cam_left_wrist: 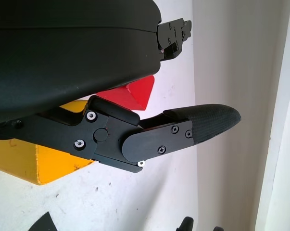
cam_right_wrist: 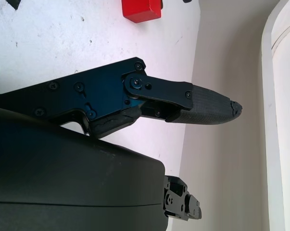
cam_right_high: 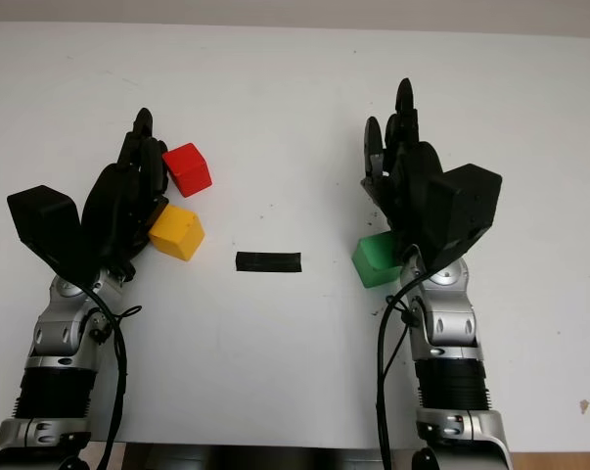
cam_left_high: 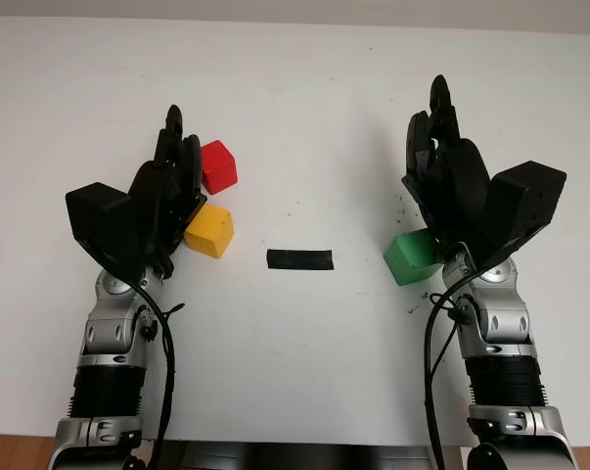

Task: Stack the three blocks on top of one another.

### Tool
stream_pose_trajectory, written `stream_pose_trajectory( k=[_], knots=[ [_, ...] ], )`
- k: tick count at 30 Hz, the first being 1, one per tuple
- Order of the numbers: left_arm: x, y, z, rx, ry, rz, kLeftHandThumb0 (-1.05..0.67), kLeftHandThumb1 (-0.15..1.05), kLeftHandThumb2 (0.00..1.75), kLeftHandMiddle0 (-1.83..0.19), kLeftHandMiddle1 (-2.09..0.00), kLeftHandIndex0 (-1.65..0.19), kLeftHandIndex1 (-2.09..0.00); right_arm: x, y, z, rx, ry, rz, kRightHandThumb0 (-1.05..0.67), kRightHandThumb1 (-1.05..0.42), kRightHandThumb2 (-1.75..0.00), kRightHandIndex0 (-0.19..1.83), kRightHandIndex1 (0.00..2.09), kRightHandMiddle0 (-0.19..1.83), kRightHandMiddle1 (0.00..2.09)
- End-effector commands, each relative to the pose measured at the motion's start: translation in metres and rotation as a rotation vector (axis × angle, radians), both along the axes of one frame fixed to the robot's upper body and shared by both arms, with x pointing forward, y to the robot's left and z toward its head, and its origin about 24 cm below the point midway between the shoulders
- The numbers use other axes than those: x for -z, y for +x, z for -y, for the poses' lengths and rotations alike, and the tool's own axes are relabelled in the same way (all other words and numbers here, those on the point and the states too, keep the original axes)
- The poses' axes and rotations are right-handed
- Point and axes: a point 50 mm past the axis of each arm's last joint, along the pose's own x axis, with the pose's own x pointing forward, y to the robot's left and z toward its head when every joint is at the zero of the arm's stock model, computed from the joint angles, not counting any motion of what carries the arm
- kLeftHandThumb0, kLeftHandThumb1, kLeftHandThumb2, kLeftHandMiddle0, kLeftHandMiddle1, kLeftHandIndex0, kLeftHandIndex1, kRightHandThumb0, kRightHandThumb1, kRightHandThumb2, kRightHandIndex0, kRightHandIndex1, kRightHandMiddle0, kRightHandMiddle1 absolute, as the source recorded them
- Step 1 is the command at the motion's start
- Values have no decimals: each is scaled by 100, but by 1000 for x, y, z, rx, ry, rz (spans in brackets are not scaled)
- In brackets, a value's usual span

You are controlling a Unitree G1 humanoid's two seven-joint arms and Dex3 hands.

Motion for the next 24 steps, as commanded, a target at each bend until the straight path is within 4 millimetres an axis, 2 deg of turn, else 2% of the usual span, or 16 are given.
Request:
stream_pose_trajectory(
  k=[1, 5, 8, 13, 18, 24],
  knots=[
    [-11, -5, -8, -46, 65, 64, -80, 105, 56, 14, -4, 15, -3, -4, -1, 1, 11, -5, 18, -79, -105, -61, -19, 0, -19, 0],
    [-43, -4, -14, -210, 339, 220, -78, 105, 34, -15, -11, 0, -10, -10, -1, 3, 10, -15, 36, -78, -105, -61, -19, 0, -19, 0],
    [-63, 0, -18, -270, 513, 225, -77, 105, 21, -10, -6, -4, -11, -18, -1, 5, 0, -41, 60, -79, -105, -61, -19, 0, -19, 0],
    [-91, 12, -24, -332, 783, 223, -84, 105, 17, -6, -4, -12, -15, -31, -2, 8, 3, -69, 94, -78, -105, -61, -19, 0, -19, 0],
    [-105, 23, -19, -338, 942, 181, -81, 105, 12, 0, -3, -16, -15, -41, -3, 12, 1, -97, 101, -77, -105, -62, -19, 0, -19, 0],
    [-100, 36, -7, -284, 1094, 122, -83, 105, 13, -2, -5, -21, -16, -46, -2, 12, -7, -107, 118, -76, -105, -62, -19, 0, -19, 0]
  ],
)
